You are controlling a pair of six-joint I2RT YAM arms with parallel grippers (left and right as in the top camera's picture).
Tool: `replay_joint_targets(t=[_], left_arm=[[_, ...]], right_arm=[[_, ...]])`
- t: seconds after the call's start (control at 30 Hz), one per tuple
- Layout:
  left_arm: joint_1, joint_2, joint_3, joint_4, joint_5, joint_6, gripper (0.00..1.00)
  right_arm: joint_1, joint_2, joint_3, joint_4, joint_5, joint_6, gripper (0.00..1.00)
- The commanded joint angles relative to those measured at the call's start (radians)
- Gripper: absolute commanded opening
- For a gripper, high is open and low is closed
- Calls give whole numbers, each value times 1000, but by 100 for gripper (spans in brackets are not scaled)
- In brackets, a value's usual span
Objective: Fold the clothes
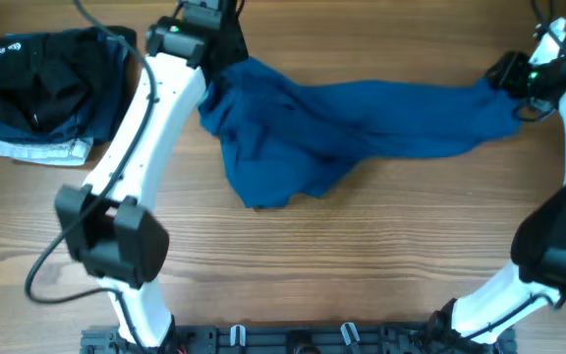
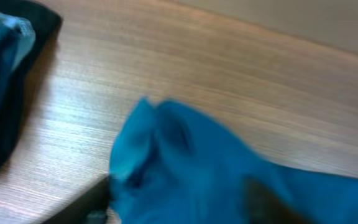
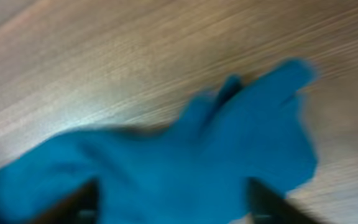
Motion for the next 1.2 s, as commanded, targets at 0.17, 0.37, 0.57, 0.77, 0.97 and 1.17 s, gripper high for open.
replay_joint_targets(t=[0.17,0.37,0.57,0.77,0.97,1.17], left_arm=[[-30,-79,16,-233,140,15,98],[-166,-75,-64,-440,194,11,86],[-258,-75,-266,-390,195,-38,77],[-319,-75,-466,-327,254,-40,67],[-429,-75,-524,-321,337,40,56],[-486,-64,-610,-170,271,42,42]], right_arm=[[1,-42,32,-188,-23,0,100],[0,-43,10,-323,86,3,100],[-5,-43,10,-304,91,7,100],[-5,-43,10,-293,90,7,100],[-5,-43,10,-293,90,7,100],[-5,-43,10,-289,90,7,100]])
